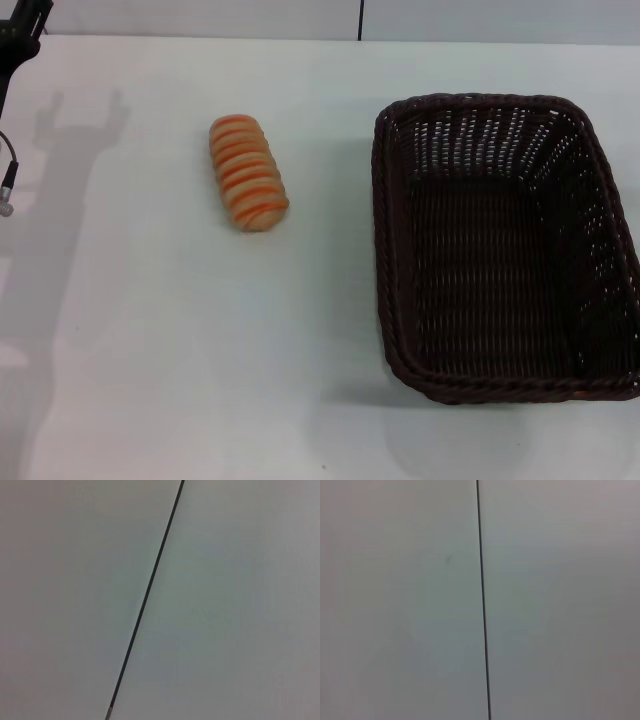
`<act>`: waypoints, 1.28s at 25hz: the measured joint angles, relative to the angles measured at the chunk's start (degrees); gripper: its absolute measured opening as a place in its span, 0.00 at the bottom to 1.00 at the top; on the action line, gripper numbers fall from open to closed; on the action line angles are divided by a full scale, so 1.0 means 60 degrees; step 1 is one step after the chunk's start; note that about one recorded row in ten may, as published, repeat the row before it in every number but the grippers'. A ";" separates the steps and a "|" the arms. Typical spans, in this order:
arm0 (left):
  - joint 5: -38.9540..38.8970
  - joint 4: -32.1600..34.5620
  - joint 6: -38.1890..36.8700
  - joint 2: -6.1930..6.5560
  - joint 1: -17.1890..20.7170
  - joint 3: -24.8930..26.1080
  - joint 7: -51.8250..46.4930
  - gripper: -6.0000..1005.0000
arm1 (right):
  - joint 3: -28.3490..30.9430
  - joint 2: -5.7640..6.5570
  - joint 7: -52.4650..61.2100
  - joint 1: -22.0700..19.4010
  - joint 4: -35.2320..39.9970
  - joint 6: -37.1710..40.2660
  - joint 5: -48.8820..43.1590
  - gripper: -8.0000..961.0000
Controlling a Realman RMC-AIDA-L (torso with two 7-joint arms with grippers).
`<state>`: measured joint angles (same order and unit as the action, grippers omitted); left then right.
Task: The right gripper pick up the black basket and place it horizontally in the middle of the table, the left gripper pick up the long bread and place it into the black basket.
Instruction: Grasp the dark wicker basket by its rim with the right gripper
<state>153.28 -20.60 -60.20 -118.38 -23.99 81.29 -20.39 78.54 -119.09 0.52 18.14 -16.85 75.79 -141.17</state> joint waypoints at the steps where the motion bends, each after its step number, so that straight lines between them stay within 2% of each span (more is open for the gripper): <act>1: 0.0001 -0.0003 -0.0001 0.0000 0.0023 0.0000 0.0000 0.86 | -0.0003 0.0000 0.0001 0.0002 0.0001 -0.0010 -0.0003 0.76; 8: 0.0001 -0.0009 -0.0002 -0.0006 0.0058 0.0000 -0.0014 0.86 | -0.0010 0.0000 0.0002 -0.0149 -0.0285 -0.0326 0.0013 0.76; 16: 0.0001 -0.0042 -0.0001 -0.0015 0.0044 0.0000 -0.0034 0.86 | 0.0009 0.0065 -0.0041 -0.0753 -0.1613 -0.1353 -0.0040 0.76; 18: 0.0001 -0.0049 -0.0001 -0.0015 0.0054 0.0000 -0.0034 0.86 | 0.0045 0.0100 -0.0268 -0.0891 -0.2073 -0.1684 -0.0042 0.76; 19: 0.0001 -0.0049 -0.0001 -0.0015 0.0054 0.0000 -0.0034 0.86 | 0.0068 0.0163 -0.0605 -0.1096 -0.2734 -0.2204 -0.0043 0.76; 20: 0.0001 -0.0049 0.0001 -0.0014 0.0055 0.0001 -0.0029 0.86 | 0.0068 0.0163 -0.0605 -0.1096 -0.2734 -0.2204 -0.0043 0.76; 25: 0.0000 -0.0028 0.0067 -0.0003 -0.0031 0.0000 -0.0004 0.86 | 0.0435 0.0333 -0.1768 -0.2116 -0.5831 -0.5063 -0.0043 0.76; 29: 0.0006 -0.0059 0.0057 0.0000 -0.0056 -0.0039 -0.0002 0.85 | 0.1069 0.0144 -0.2821 -0.2815 -0.8039 -0.7366 -0.0051 0.76; 32: 0.0011 -0.0068 0.0038 0.0011 -0.0069 -0.0086 -0.0003 0.85 | 0.1601 0.0028 -0.3205 -0.3131 -0.9453 -0.9555 -0.0054 0.76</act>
<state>153.34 -21.01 -59.97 -118.32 -24.41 80.78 -20.40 88.15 -118.92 -18.71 -0.64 -73.57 18.46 -141.50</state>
